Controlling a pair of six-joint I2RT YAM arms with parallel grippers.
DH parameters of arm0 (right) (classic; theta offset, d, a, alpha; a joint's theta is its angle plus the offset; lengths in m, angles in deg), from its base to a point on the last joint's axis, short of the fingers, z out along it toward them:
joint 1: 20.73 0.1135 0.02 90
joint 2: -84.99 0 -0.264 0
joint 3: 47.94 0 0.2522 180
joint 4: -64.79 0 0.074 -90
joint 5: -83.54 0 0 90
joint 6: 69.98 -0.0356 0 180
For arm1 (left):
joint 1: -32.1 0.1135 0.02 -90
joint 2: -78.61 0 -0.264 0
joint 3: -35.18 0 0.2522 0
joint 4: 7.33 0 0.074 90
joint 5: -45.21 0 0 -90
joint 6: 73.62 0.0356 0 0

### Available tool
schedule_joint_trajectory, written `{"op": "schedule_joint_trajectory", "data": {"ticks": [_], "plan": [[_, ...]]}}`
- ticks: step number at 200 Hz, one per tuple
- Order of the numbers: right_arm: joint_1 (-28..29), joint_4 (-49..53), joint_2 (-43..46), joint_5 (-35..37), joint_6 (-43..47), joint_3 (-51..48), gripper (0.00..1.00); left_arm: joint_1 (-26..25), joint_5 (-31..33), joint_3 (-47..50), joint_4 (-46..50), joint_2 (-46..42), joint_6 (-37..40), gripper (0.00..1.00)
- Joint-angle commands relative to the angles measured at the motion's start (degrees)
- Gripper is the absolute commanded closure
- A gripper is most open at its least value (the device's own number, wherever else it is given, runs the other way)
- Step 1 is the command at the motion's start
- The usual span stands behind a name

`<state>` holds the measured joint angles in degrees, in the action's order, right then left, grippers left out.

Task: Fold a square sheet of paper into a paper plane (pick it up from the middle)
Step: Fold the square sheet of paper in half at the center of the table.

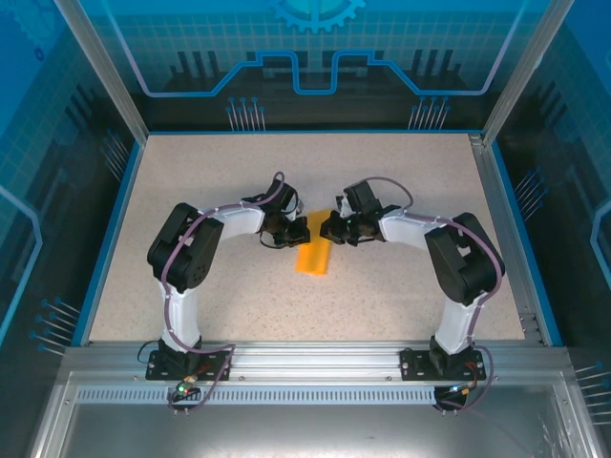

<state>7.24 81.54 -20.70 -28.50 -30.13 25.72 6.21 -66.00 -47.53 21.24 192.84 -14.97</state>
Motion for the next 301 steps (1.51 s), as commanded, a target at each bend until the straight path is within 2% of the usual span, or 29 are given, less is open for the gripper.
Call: {"op": "schedule_joint_trajectory", "data": {"ticks": [1, 82, 165, 231, 301], "plan": [[-0.30, -5.73, -1.45, -2.74, -0.97, -1.54, 0.98, -0.82, 2.23, 1.27, 1.92, 2.13, 1.12, 1.00], [-3.36, -7.04, -2.15, -4.50, 2.30, -6.02, 0.97, -0.81, 1.89, 1.27, 1.63, 2.65, 0.72, 1.00], [-3.71, -7.46, -2.76, -1.34, 7.69, -12.07, 0.97, -0.79, 1.84, 1.27, 1.98, 2.57, 1.20, 1.00], [-2.23, -13.47, 2.21, -7.87, 5.62, -10.78, 0.96, -0.75, 2.01, 1.30, 2.07, 2.57, 1.25, 1.00], [-1.08, -18.11, -1.67, -6.63, 2.89, -15.20, 0.96, -0.75, 2.05, 1.18, 2.47, 2.60, 1.65, 1.00]]}}
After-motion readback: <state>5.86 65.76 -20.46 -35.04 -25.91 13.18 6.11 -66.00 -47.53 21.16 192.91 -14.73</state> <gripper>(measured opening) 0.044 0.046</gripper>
